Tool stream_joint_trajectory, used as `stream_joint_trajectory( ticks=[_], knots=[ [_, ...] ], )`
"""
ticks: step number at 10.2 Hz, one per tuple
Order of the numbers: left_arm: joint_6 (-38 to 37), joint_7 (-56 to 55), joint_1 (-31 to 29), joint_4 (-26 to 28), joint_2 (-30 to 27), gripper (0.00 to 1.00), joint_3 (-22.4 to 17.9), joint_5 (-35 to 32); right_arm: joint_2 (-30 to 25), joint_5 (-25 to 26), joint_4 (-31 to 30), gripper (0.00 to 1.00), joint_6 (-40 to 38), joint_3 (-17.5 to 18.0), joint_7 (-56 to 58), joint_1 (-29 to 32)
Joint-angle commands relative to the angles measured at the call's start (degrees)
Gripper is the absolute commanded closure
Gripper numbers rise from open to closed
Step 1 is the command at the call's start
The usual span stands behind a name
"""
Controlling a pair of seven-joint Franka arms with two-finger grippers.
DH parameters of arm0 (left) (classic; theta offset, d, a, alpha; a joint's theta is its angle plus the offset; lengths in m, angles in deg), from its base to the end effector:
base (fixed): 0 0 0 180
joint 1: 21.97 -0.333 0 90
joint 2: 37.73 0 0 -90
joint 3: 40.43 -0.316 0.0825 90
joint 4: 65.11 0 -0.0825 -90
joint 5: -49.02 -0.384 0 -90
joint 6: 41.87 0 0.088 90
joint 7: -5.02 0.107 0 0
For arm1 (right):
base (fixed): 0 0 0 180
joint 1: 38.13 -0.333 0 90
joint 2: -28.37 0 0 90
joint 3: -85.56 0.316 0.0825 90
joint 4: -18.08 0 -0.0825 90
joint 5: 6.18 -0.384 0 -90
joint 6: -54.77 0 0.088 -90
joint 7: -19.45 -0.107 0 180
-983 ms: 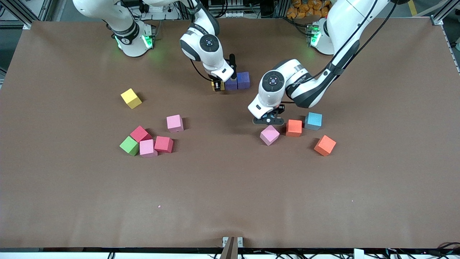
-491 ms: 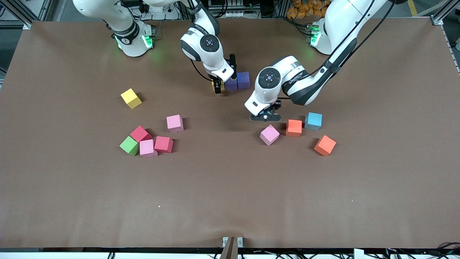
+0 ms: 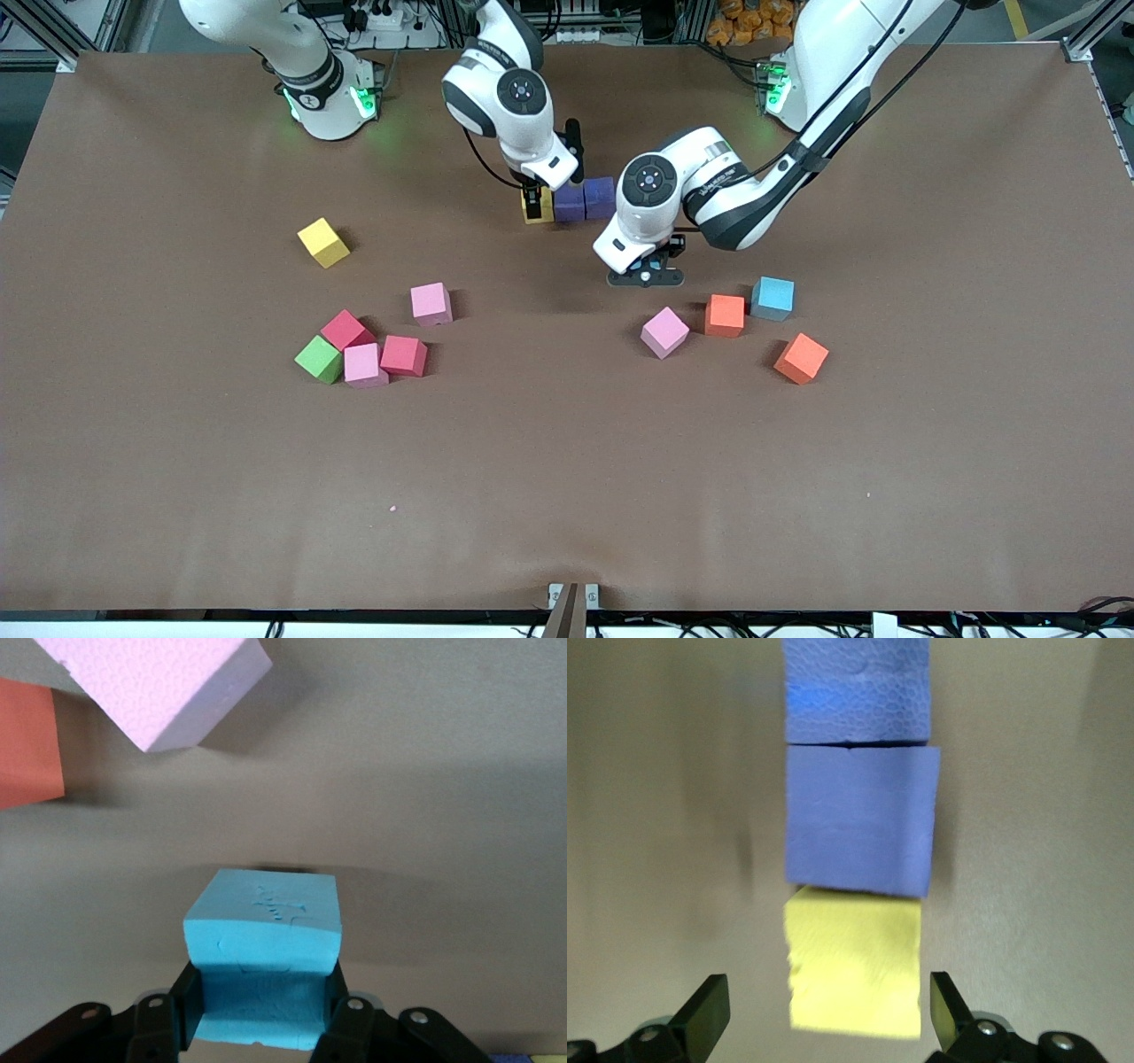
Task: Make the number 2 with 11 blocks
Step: 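Place the yellow cube beside the purple cubes with the right gripper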
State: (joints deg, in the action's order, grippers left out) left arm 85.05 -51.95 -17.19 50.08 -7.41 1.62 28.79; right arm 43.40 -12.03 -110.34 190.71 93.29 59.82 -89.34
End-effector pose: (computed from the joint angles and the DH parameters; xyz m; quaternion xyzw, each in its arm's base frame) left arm 0.4133 -0.4118 0.2368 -0.9960 0.0111 0.0822 0.0337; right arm 0.2719 0.4551 0.2412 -0.6752 -0.7331 0.0721 0.0395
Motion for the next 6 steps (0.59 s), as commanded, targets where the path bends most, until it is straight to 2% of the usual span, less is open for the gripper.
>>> stream_joint_trajectory(
  ticks=[1, 4, 6],
  knots=[
    [-1.2, -3.5, -0.4, -0.1, -1.1, 0.49, 1.6, 1.2, -6.7, -0.8, -1.1, 0.00, -7.6, 0.1, 0.1, 2.8],
    [-1.2, -8.9, 1.0, -0.1, -1.0, 0.49, 2.7, 1.2, -12.6, -0.4, -1.7, 0.00, -14.7, -0.3, 1.8, 8.9],
    [-1.2, -11.2, 2.5, -0.2, -0.4, 0.49, 2.7, 1.2, -15.9, -0.1, -2.1, 0.00, -17.0, -0.3, 1.9, 16.9]
  ],
)
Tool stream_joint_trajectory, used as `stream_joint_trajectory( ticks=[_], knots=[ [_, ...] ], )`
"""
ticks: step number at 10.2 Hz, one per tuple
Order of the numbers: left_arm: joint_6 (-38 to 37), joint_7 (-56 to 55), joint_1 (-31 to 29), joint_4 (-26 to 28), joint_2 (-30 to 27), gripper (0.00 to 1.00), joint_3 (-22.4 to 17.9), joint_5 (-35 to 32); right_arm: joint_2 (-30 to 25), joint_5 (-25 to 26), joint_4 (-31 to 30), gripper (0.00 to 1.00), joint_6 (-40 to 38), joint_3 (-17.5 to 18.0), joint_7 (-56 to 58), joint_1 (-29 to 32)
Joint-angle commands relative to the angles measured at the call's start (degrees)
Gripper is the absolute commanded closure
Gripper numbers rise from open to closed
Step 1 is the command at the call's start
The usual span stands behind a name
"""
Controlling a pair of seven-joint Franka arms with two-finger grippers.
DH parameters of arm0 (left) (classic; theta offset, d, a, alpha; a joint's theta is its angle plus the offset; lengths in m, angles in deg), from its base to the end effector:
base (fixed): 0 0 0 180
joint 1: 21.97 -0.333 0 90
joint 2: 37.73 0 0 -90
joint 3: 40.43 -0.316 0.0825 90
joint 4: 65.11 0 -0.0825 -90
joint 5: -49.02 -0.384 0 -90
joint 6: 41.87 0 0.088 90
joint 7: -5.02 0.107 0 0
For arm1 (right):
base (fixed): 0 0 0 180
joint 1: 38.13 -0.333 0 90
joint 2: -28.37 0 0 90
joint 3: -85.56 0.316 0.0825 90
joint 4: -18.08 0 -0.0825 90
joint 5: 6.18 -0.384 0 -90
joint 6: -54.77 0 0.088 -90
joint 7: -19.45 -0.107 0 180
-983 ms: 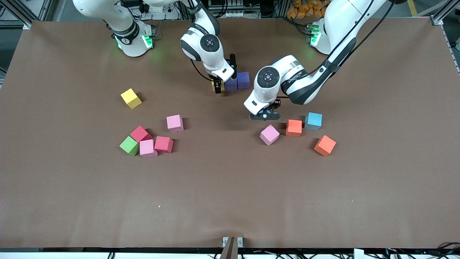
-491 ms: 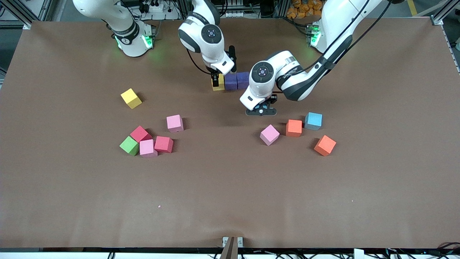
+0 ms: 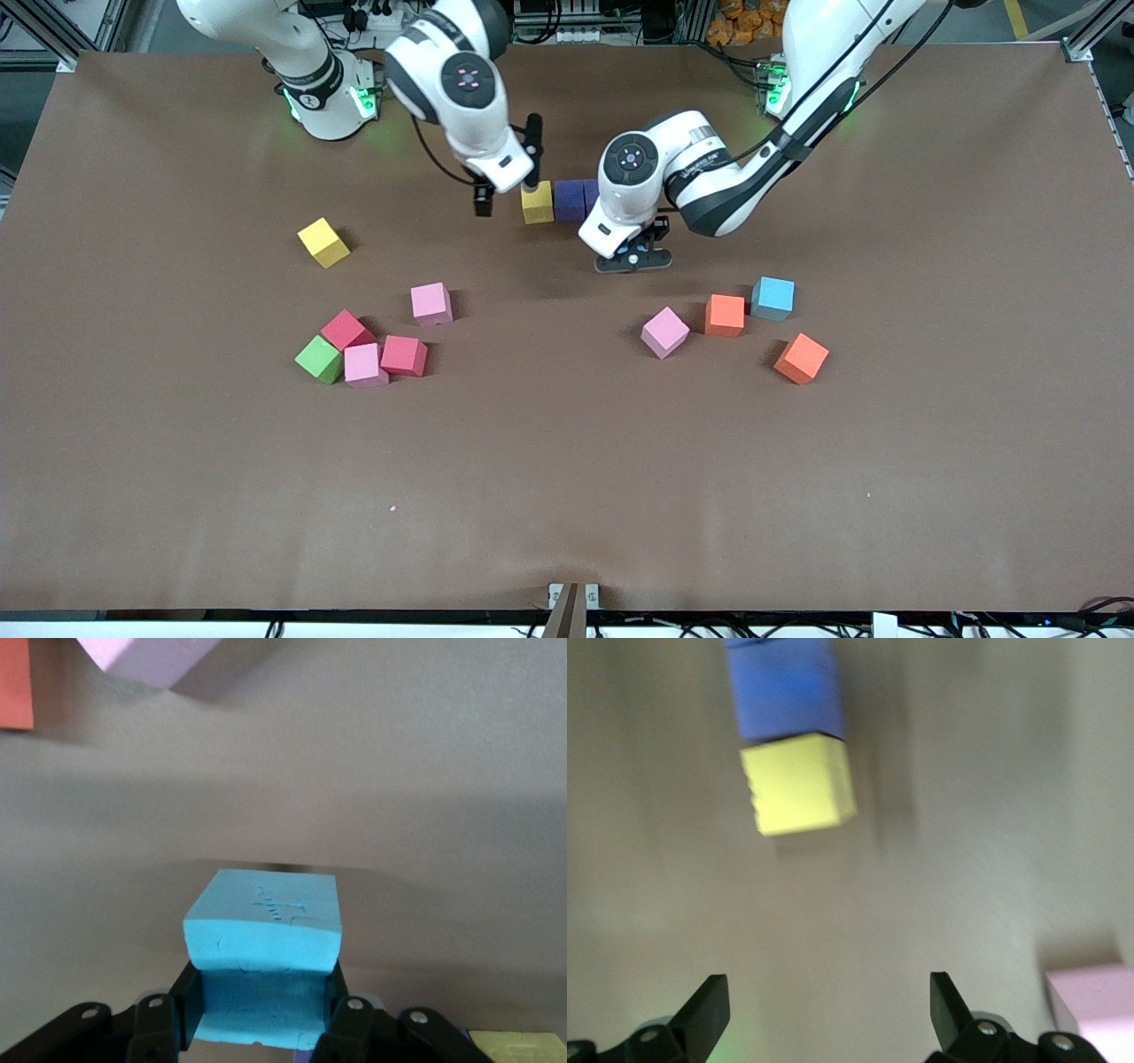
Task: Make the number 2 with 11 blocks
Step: 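Place the cyan cube with the left gripper while the right gripper grasps yellow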
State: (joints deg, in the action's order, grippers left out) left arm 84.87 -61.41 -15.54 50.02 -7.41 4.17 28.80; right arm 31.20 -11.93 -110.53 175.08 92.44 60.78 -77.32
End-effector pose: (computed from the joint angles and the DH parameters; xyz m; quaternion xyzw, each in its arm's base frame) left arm 0.3846 -0.4406 0.2456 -0.9956 -0.0369 0.0800 0.0329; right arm 0.3479 0.3679 0.3307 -0.7387 -0.6656 0.0985 0.0396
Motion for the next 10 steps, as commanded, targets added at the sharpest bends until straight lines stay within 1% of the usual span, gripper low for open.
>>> stream_joint_trajectory(
  ticks=[1, 3, 5, 7, 8, 10],
  knots=[
    [-1.1, -2.5, 1.6, -0.2, -0.2, 0.49, 0.0, 1.2, -4.7, 0.7, -1.8, 0.00, -1.1, 0.5, 1.0, 8.7],
    [-1.1, -2.6, 2.1, -0.3, 0.5, 0.49, 0.0, 1.2, -4.9, 4.9, -1.5, 0.00, 0.4, 0.5, 1.0, 15.3],
    [-0.6, -3.0, 3.3, -0.3, 1.3, 0.49, 0.0, 1.1, -4.3, 6.7, -1.4, 0.00, 3.8, 0.4, 0.9, 21.3],
    [-0.4, -2.9, 4.1, -0.3, 1.9, 0.49, 0.0, 0.5, -4.3, 11.6, -0.5, 0.00, 3.8, 0.4, 1.2, 27.4],
    [0.2, -2.8, 4.6, -0.3, 1.9, 0.49, 0.0, 0.4, -3.6, 12.1, 0.5, 0.00, 3.8, 0.4, 1.2, 29.4],
    [0.4, -2.4, 4.7, -0.3, 1.9, 0.49, 0.0, 0.3, -2.9, 12.0, 0.4, 0.00, 3.4, 0.4, 2.1, 34.5]
  ],
)
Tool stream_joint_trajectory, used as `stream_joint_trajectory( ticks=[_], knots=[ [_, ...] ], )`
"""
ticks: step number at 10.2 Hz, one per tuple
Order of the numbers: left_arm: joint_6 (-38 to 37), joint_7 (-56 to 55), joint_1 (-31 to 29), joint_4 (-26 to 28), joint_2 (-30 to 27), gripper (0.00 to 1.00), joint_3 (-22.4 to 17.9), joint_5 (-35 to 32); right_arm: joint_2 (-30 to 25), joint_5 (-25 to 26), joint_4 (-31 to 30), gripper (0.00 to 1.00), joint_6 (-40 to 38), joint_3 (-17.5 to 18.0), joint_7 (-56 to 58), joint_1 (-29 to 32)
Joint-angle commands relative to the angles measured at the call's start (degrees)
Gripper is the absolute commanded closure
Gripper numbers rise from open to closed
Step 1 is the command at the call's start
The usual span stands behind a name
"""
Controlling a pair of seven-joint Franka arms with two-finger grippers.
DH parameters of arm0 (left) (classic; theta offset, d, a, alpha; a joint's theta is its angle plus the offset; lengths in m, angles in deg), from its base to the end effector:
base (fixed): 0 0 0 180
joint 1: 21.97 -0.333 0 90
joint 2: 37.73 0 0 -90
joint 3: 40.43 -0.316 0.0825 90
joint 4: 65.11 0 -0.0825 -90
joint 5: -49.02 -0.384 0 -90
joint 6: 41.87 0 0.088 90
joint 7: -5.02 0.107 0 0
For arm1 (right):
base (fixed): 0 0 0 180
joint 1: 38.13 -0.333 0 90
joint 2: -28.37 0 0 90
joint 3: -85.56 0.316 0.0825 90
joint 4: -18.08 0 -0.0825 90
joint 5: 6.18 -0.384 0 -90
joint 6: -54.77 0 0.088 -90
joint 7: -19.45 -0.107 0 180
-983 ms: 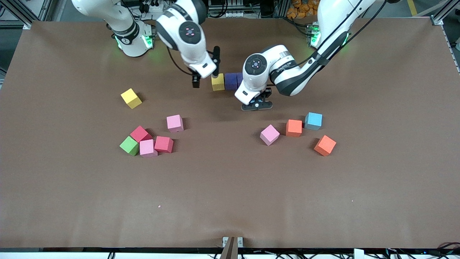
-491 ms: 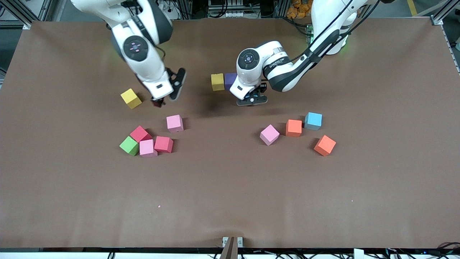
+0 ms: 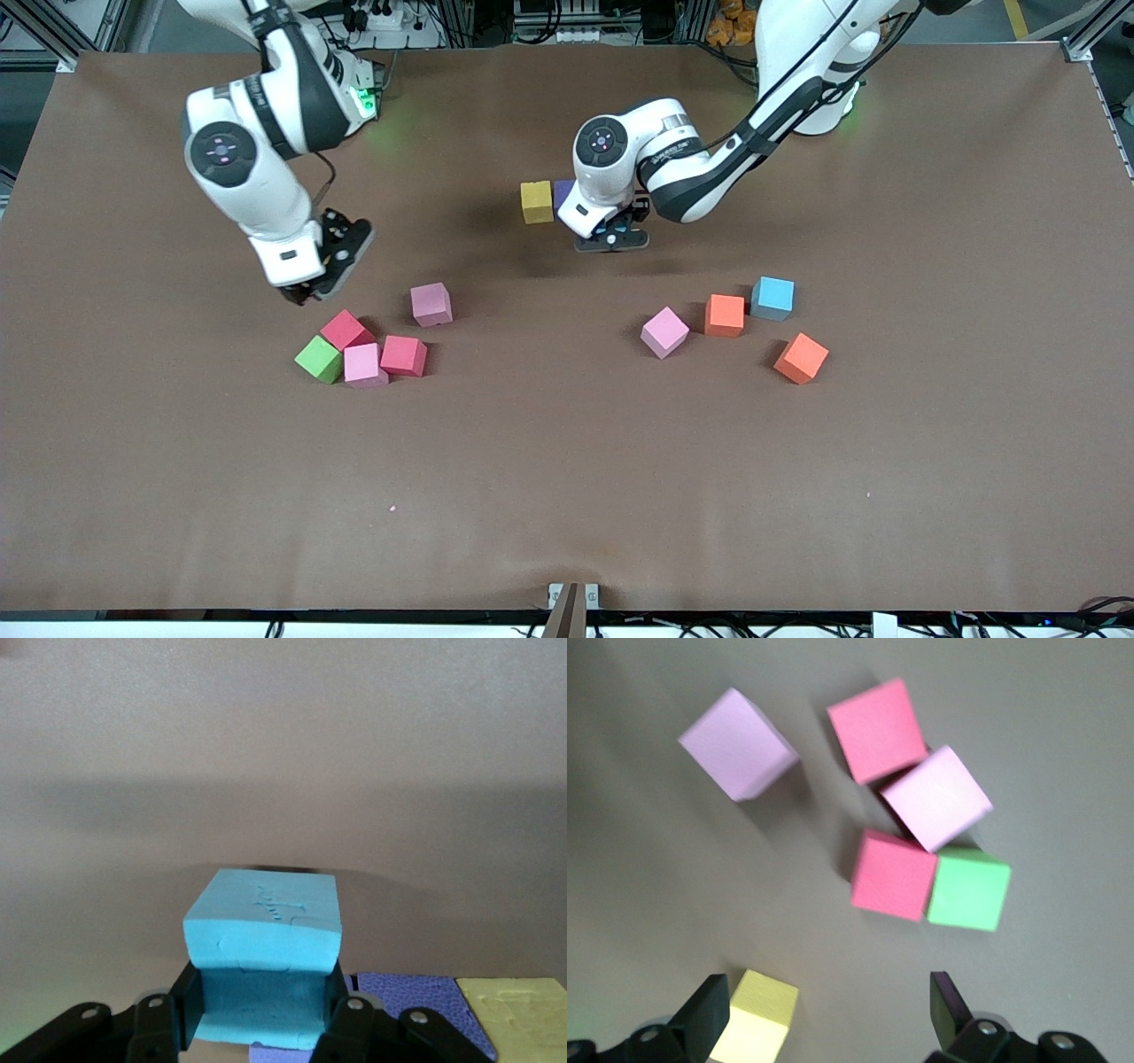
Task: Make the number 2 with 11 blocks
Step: 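Place the cyan cube with the left gripper while the right gripper grasps yellow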
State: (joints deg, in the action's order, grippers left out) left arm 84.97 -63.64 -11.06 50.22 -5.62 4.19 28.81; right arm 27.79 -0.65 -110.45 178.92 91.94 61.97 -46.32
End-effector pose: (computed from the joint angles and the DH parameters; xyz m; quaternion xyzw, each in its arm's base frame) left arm 0.3449 -0.4684 0.2311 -0.9946 -0.0164 0.0939 0.0412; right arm 0.4981 0.1256 0.3662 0.8634 0.5019 -0.0417 0.0304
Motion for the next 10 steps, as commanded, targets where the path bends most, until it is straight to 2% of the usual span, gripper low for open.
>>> stream_joint_trajectory(
  ticks=[1, 2, 5, 7, 9, 10],
  knots=[
    [0.8, 0.0, 0.4, -0.5, 0.1, 0.48, 0.0, 0.2, 0.5, 0.7, -0.4, 0.00, -1.1, 0.8, 2.0, 6.6],
    [1.6, 0.1, 0.6, -0.5, 0.1, 0.49, -0.1, 0.2, 0.7, 0.6, -2.7, 0.00, -0.3, 0.8, 4.6, 9.9],
    [3.0, -0.4, 0.6, -0.5, 0.8, 0.49, -0.1, -0.2, -0.9, -2.0, -10.8, 0.00, 1.7, 0.9, 4.8, 14.5],
    [3.2, -0.5, 1.0, -0.5, 1.4, 0.49, -0.1, -0.3, -2.1, -2.1, -15.8, 0.00, 5.0, 1.1, 4.4, 14.6],
    [4.3, -0.5, 1.3, -0.4, 2.2, 0.49, -0.3, -0.3, -2.1, -6.6, -18.1, 0.00, 5.2, 1.1, 4.4, 14.3],
    [4.3, -0.5, 1.3, -0.4, 2.2, 0.49, -0.3, -0.7, -2.7, -6.9, -19.6, 0.00, 6.5, 1.4, 4.4, 14.0]
  ],
)
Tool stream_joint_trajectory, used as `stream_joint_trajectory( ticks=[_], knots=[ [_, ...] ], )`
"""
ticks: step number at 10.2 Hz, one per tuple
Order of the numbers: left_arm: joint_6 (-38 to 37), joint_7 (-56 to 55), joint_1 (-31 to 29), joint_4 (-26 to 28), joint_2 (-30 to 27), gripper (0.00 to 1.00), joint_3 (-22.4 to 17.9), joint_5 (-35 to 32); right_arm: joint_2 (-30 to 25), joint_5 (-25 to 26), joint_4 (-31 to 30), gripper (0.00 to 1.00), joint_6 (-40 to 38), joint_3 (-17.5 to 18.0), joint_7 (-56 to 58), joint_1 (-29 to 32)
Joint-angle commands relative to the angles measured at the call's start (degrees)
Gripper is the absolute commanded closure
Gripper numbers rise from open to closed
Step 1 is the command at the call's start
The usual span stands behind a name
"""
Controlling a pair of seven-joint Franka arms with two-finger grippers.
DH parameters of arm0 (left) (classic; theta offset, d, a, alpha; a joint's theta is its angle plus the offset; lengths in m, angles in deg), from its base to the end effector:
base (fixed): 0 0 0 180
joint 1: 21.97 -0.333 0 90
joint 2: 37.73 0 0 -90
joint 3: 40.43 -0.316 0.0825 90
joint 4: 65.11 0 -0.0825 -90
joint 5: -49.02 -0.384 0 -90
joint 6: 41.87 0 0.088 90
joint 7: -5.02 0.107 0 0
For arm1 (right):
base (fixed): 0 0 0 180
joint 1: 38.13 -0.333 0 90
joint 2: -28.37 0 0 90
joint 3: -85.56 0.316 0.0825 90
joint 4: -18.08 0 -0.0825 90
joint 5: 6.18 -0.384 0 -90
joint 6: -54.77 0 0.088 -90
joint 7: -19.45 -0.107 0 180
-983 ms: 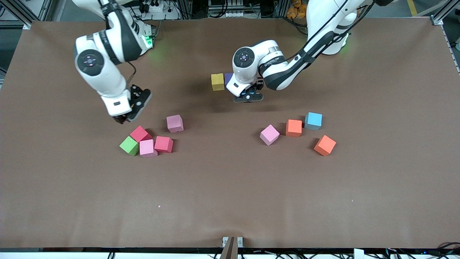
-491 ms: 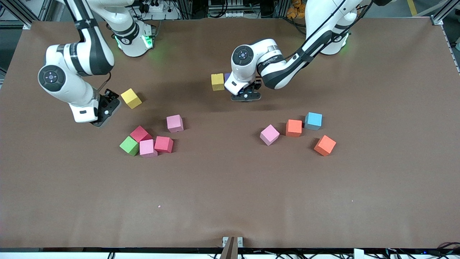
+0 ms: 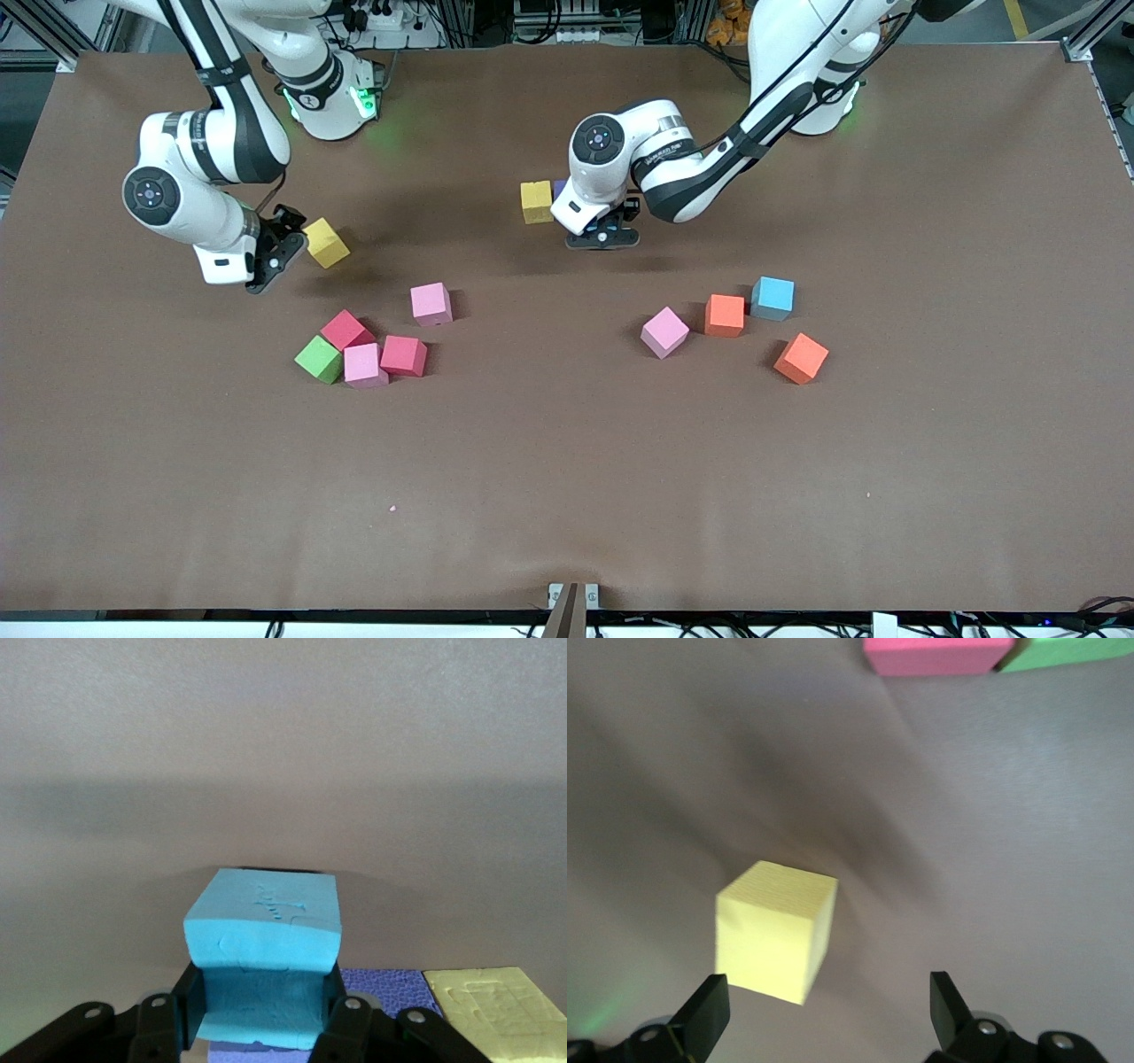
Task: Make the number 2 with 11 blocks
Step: 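Place the cyan cube with the left gripper while the right gripper grasps yellow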
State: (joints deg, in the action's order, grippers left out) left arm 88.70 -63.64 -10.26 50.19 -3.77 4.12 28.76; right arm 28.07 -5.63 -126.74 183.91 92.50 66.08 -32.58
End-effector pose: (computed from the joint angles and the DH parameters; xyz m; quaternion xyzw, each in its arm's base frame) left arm 0.3393 -0.4788 0.2220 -0.9951 -0.0122 0.0967 0.0154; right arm 0.4273 0.0101 0.2581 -0.9038 -0.4064 0.1249 0.0482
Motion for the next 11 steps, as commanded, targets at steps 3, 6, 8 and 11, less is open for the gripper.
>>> stream_joint_trajectory(
  ticks=[3, 6, 8, 11],
  knots=[
    [0.6, -0.6, 0.5, 0.3, 0.5, 0.47, -0.3, -0.6, -2.9, -1.9, -7.7, 0.00, 8.2, 1.0, 0.4, -0.7],
    [0.5, -0.7, 0.3, 0.5, 0.5, 0.45, -0.3, -0.6, -3.0, -1.9, -9.0, 0.00, 8.8, 1.0, 0.3, -0.7],
    [0.4, -0.9, 0.4, 0.5, 0.7, 0.08, -0.3, -0.6, -2.5, -2.5, -9.2, 0.00, 8.9, 1.1, 0.3, -0.7],
    [-0.2, -3.8, -0.1, -0.2, -0.1, 0.00, -0.2, -0.6, -1.5, -6.6, -9.9, 0.00, 9.6, 1.0, 0.3, -0.6]
  ],
)
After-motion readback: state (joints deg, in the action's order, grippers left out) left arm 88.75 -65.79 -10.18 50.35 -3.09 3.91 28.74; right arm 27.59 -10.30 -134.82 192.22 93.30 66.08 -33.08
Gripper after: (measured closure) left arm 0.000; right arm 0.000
